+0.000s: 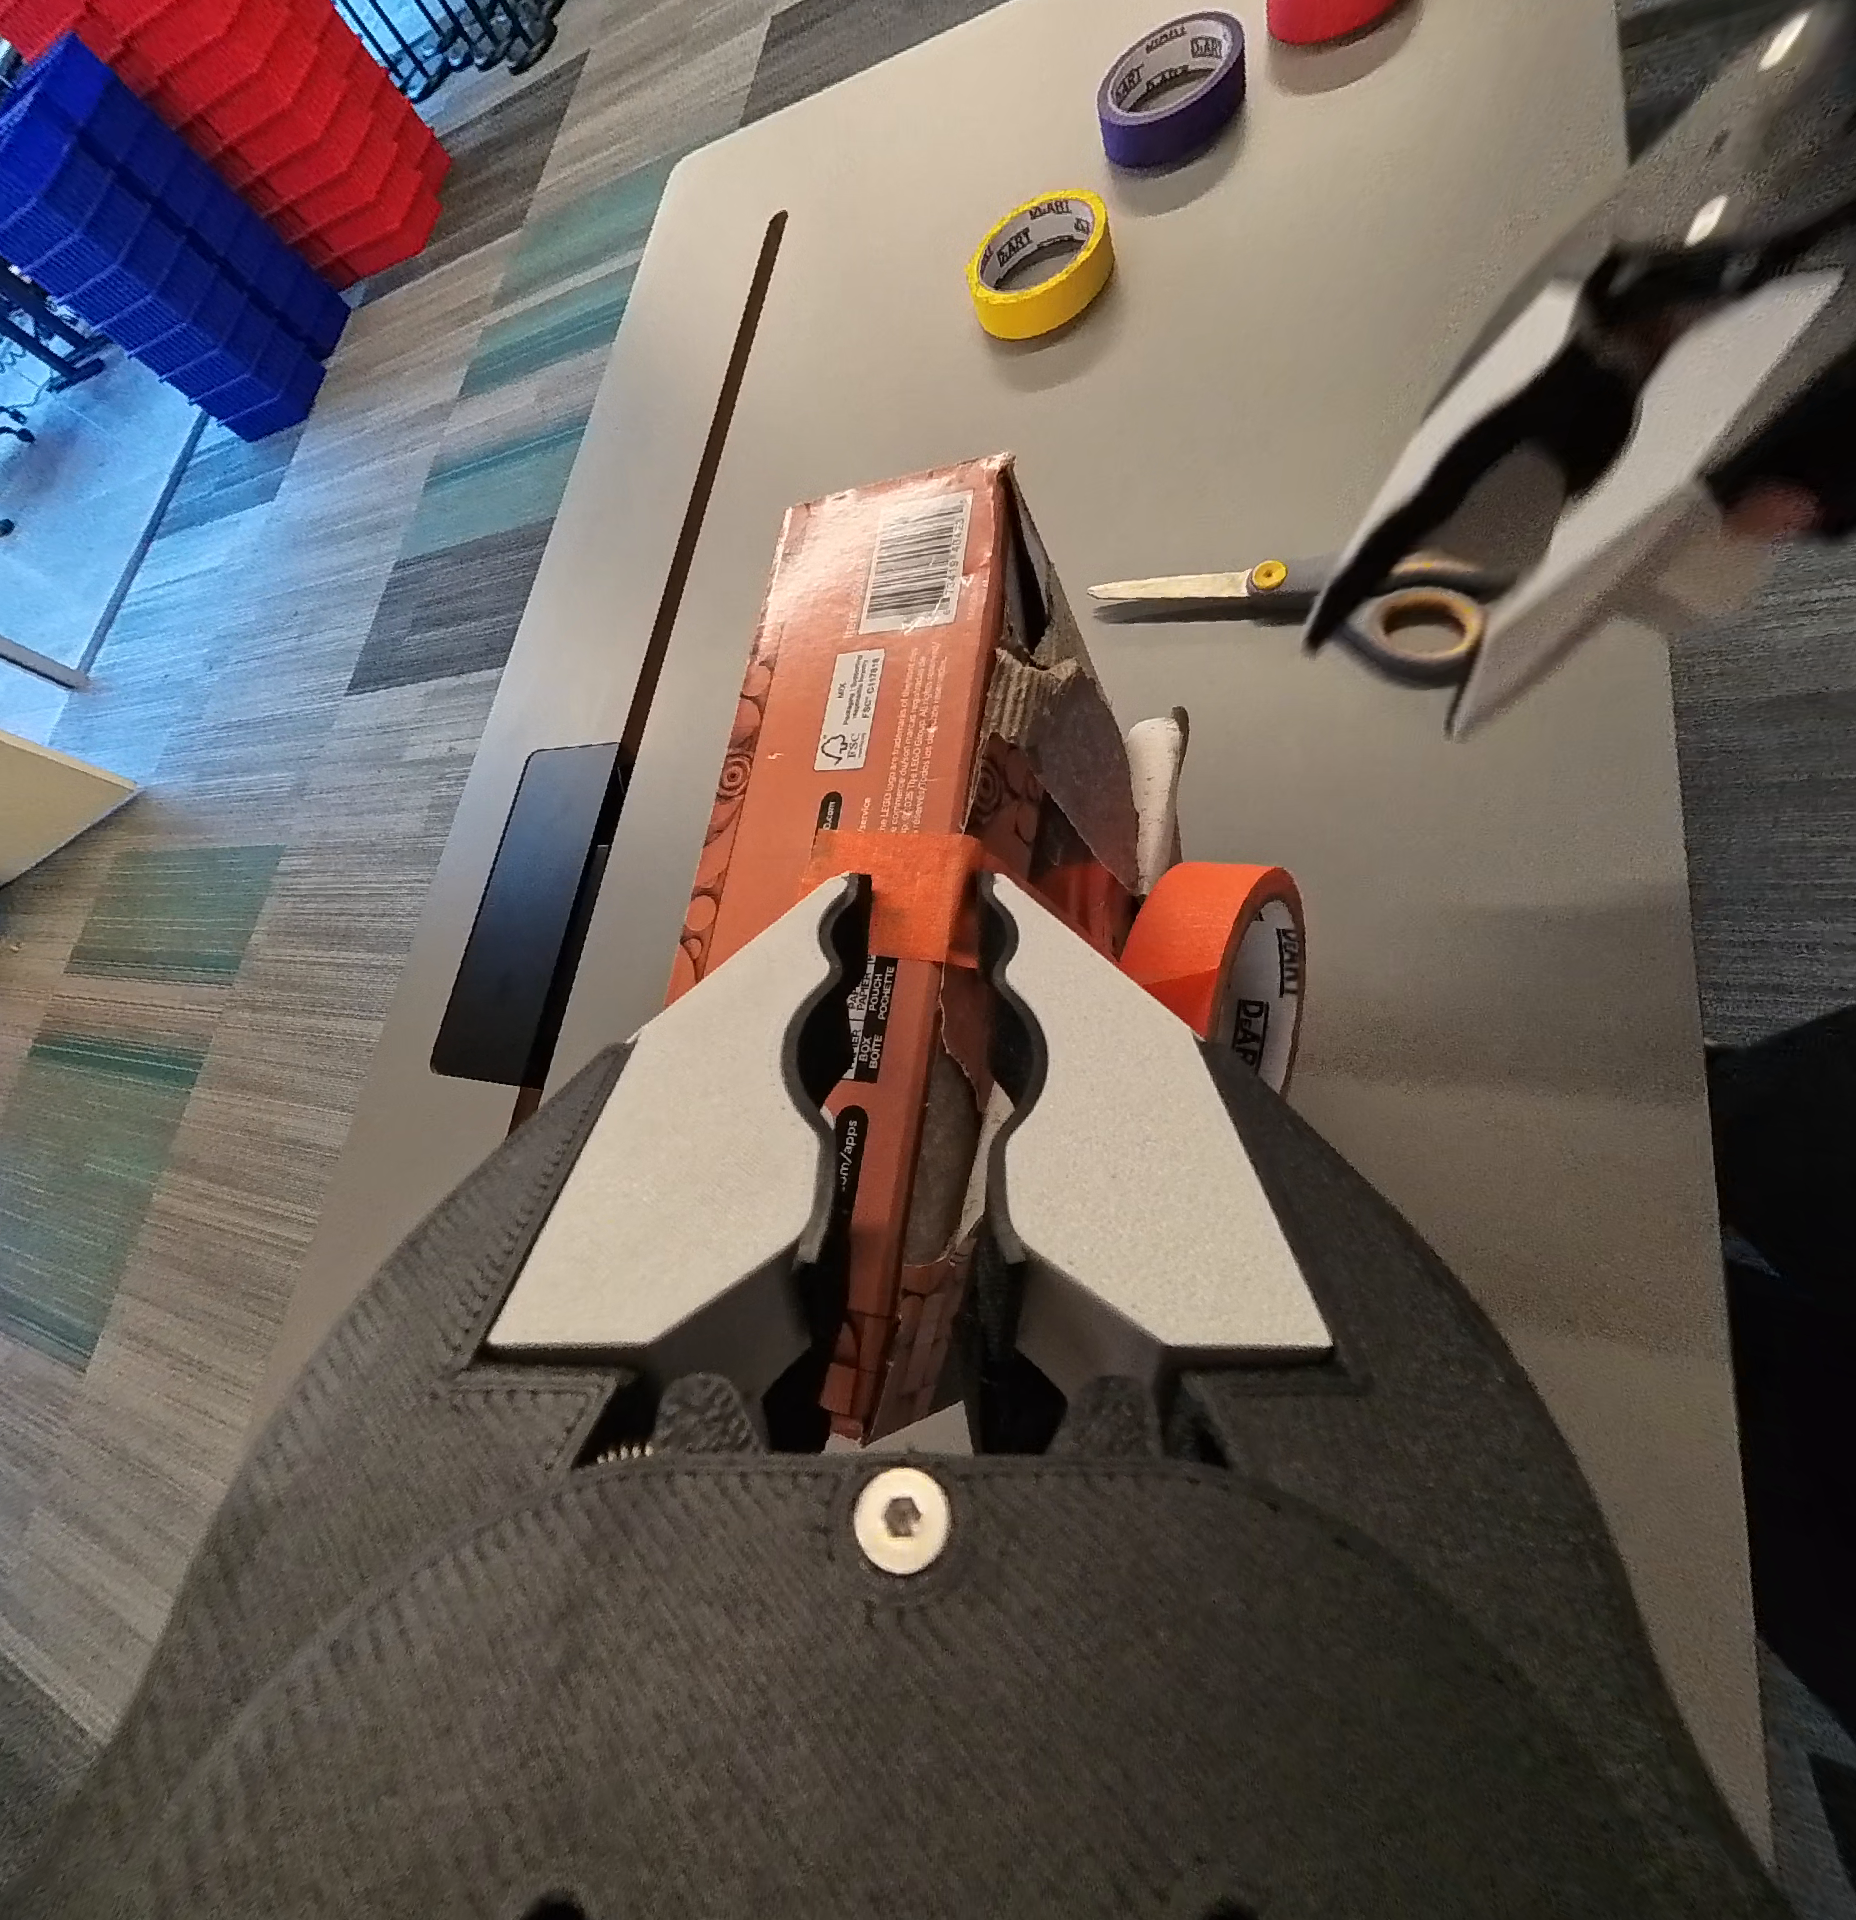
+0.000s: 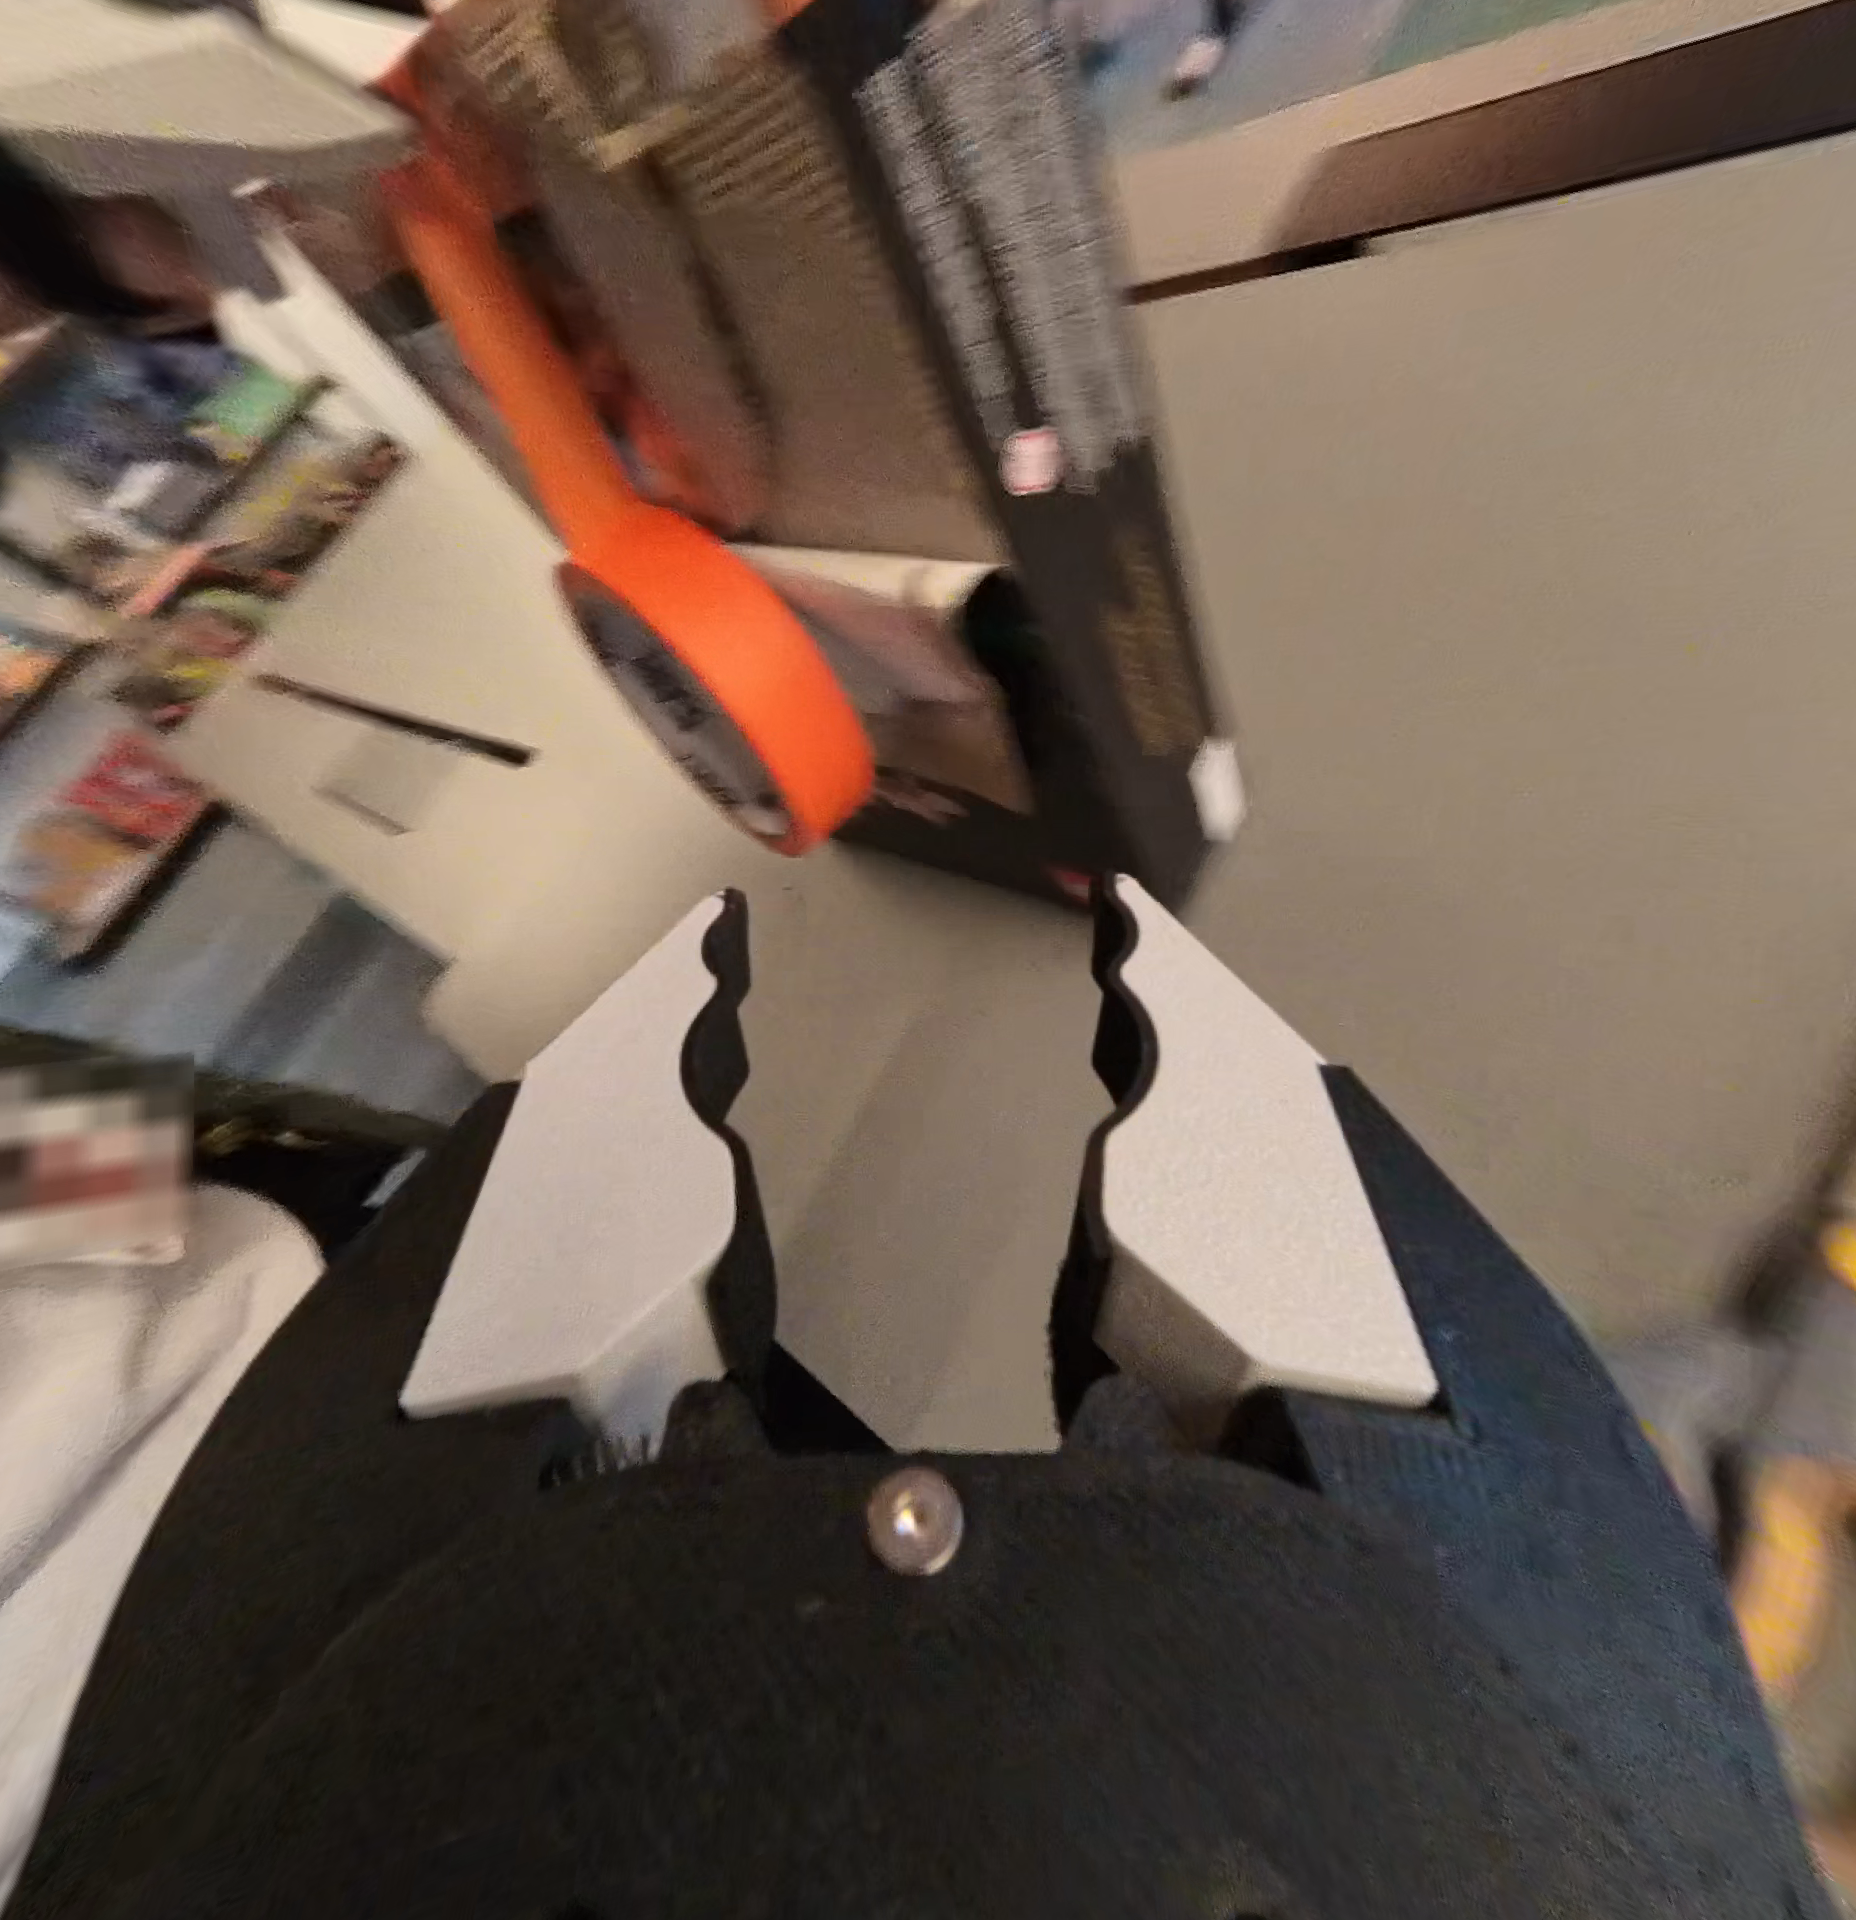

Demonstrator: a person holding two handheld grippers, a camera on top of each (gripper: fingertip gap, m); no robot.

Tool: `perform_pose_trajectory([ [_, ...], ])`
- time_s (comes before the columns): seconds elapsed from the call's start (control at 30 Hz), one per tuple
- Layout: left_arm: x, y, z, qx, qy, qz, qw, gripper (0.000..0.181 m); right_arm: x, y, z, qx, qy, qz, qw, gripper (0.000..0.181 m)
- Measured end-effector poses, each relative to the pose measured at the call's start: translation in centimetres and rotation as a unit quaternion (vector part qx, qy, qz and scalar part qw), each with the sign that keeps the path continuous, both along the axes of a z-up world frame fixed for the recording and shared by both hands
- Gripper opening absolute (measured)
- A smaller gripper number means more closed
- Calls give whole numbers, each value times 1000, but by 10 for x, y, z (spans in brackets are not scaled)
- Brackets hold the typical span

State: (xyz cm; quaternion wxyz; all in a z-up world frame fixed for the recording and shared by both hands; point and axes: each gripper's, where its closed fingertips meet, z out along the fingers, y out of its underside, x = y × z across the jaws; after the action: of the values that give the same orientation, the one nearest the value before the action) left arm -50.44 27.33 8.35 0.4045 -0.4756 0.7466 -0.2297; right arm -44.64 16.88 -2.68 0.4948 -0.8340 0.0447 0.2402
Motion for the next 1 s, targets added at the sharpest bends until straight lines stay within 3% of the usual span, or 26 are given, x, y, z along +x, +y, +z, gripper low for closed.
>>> perform_pose_trajectory([
  [0.1, 0, 0, 0, -2, 0, -1, 1000, 19, -29, 28, -14, 26, -23, 40, 999, 62],
  [0.37, 1, -2, -1, 8, -2, 0, 1000, 19, -60, 60, -21, 29, 58, 64, 996, 54],
  [0.43, 1, -2, -1, 13, -3, 1, 1000, 19, -62, 65, -22, 18, 62, 48, 997, 33],
  [0.67, 1, -1, -1, 16, -6, 0, 1000, 19, -50, 38, -4, 31, -65, -70, 995, 26],
  [0.8, 2, -1, -2, 22, -9, 1, 1000, 19, -69, 24, 9, 49, -122, -53, 990, 27],
  [1.0, 3, 0, -2, 29, -15, -2, 999, 19, -94, 18, 12, 54, -124, -31, 990, 26],
])
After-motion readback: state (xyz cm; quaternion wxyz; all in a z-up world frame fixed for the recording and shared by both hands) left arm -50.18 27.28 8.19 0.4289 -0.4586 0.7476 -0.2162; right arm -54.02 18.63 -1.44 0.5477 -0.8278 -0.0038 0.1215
